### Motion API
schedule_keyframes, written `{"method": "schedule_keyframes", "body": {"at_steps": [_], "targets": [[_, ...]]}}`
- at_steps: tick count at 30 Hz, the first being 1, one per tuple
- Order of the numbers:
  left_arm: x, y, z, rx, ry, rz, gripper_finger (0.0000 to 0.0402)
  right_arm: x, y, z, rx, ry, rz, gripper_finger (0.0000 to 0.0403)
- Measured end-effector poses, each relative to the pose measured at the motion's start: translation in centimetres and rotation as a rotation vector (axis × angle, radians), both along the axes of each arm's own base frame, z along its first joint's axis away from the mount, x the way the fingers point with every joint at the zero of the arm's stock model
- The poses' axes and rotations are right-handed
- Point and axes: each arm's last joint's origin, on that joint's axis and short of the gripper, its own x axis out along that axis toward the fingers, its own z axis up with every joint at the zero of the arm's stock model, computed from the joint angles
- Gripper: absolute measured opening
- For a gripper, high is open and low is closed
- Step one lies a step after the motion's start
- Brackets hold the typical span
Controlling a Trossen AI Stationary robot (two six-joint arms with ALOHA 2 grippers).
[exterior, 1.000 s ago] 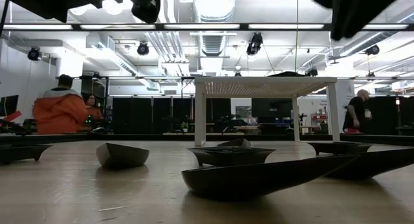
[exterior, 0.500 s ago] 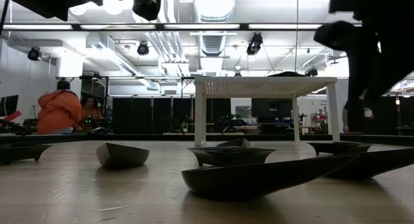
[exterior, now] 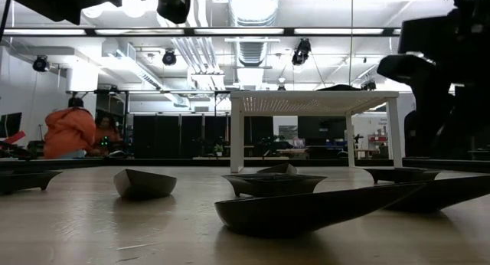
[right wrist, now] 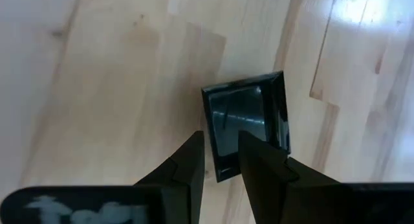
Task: Pick & Place Mini shaped plates
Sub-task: Stack the square plate on top of the square plate on the shelf
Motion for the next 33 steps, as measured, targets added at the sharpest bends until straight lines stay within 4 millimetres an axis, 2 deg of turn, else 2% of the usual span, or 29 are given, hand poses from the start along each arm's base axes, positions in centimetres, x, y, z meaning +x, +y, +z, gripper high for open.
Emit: {"method": "schedule_keyframes", "body": {"at_steps": [21, 33], "targets": [[0.0, 0.0, 0.1, 0.0, -0.005, 0.0, 0.0152, 0.3, 0.1, -1.9, -0.016, -0.006, 0.037, 0.01], [0.0, 0.0, 0.1, 0.0, -0.005, 0.0, 0.0152, 0.1, -0.1, -2.3, -0.036, -0.018, 0.035, 0.0083]]}}
